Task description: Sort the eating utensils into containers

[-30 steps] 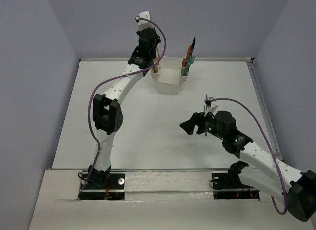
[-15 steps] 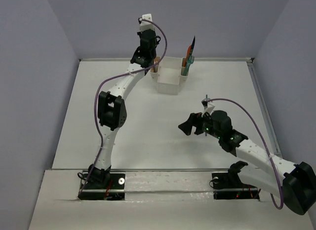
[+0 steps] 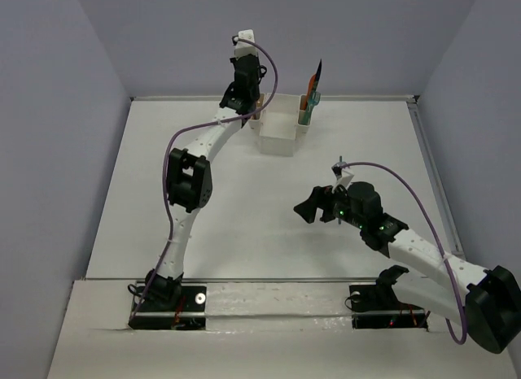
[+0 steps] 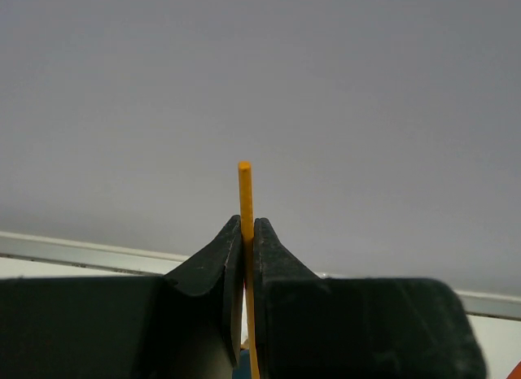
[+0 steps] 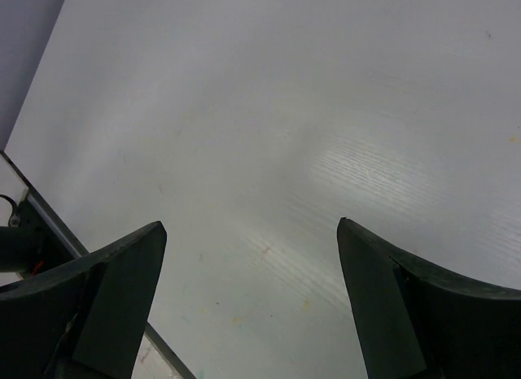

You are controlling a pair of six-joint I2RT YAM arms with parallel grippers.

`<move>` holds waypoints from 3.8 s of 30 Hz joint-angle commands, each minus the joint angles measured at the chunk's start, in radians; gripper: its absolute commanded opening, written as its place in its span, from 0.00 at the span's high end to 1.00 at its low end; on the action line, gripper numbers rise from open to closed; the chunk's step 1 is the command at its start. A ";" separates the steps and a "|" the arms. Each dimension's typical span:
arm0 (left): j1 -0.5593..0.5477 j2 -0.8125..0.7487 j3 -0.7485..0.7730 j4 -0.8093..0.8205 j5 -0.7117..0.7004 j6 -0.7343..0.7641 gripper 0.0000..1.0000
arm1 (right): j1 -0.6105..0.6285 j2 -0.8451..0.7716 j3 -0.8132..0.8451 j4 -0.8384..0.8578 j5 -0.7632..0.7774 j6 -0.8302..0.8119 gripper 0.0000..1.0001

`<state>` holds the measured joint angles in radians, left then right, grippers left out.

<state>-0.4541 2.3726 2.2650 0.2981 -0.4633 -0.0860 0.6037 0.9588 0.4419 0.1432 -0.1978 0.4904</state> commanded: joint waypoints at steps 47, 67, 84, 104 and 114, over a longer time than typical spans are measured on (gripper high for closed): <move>-0.196 -0.941 -1.086 0.289 0.361 -0.434 0.03 | -0.223 0.286 0.274 -0.421 0.502 0.079 0.57; -0.256 -1.305 -1.704 0.249 0.433 -0.489 0.02 | -0.232 0.414 0.228 -0.585 0.402 0.152 0.62; -0.256 -1.250 -1.690 0.280 0.515 -0.537 0.07 | -0.096 0.421 0.267 -0.480 0.316 0.068 1.00; -0.274 -0.892 -1.474 0.409 0.727 -0.653 0.41 | -0.096 0.117 0.164 -0.154 -0.135 -0.075 1.00; -0.284 -0.728 -1.403 0.552 0.695 -0.693 0.53 | -0.096 0.092 0.135 -0.117 -0.210 -0.075 1.00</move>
<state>-0.7277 1.6268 0.8021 0.7429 0.2424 -0.7670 0.5056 1.0744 0.5869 -0.0589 -0.3576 0.4324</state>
